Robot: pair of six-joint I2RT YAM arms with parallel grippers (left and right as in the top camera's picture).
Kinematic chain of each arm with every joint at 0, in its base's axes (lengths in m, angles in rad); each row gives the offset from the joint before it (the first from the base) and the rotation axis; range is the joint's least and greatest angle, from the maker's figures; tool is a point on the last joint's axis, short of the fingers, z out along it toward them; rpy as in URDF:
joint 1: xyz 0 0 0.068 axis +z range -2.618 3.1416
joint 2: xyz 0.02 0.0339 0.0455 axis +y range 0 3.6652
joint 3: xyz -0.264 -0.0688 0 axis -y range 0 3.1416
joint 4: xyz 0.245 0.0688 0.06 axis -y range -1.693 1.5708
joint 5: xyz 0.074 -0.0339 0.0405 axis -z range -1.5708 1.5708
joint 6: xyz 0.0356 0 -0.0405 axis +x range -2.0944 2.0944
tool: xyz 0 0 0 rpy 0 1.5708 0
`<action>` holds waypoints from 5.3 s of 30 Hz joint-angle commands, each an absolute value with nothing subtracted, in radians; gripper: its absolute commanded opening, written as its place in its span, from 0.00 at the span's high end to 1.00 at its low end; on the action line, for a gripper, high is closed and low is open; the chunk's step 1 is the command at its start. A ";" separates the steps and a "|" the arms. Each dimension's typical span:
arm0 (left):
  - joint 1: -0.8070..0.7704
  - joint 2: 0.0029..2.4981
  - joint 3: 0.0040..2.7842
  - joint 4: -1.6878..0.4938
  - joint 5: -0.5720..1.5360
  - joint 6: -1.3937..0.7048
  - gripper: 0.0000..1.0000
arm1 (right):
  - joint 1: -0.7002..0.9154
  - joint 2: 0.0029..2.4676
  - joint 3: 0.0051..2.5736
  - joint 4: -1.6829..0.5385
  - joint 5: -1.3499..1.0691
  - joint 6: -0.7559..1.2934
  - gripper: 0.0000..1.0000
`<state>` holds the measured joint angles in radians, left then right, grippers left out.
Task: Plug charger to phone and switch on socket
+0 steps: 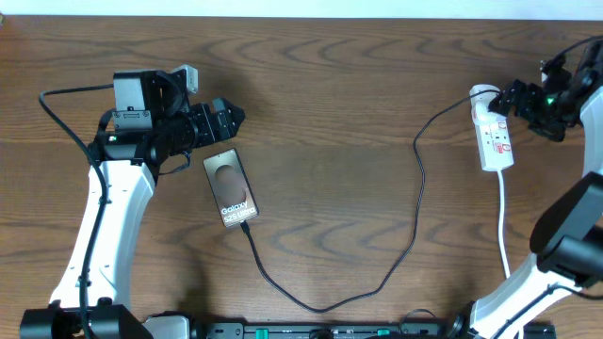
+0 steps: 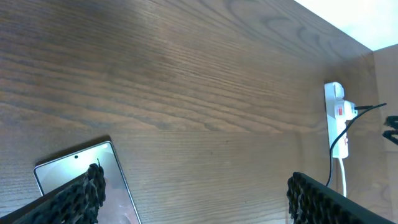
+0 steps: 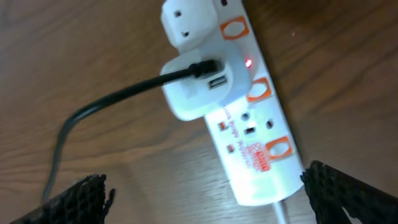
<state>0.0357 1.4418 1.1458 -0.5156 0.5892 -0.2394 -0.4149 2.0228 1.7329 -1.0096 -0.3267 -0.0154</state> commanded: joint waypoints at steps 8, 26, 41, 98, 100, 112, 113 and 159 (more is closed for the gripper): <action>0.038 1.426 1.145 -0.514 0.593 -0.245 0.07 | -0.429 2.143 1.758 -1.013 -0.350 -0.234 0.01; 0.038 1.426 1.145 -0.514 0.593 -0.245 0.07 | -0.417 2.148 1.758 -0.908 -0.440 -0.209 0.01; 0.038 1.426 1.145 -0.515 0.593 -0.245 0.07 | -0.381 2.228 1.758 -0.918 -0.463 -0.172 0.01; 0.038 1.426 1.145 -0.523 0.593 -0.245 0.07 | -0.419 1.929 1.766 -1.144 -0.155 0.031 0.04; 0.038 1.426 1.145 -0.523 0.593 -0.245 0.07 | -0.419 1.906 1.766 -1.180 -0.154 0.046 0.05; 0.038 1.426 1.145 -0.522 0.590 -0.245 0.07 | -0.418 1.704 1.766 -1.330 -0.155 0.162 0.01; 0.038 1.426 1.145 -0.522 0.590 -0.245 0.07 | -0.418 1.688 1.766 -1.338 -0.156 0.164 0.01; 0.013 1.089 0.799 -0.295 0.298 -0.203 0.07 | -0.418 1.622 1.766 -1.361 -0.163 0.163 0.01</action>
<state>0.0238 1.1889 0.8879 -0.3679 0.3489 -0.2298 -0.4137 1.6279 1.7554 -1.3613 -0.1604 0.1509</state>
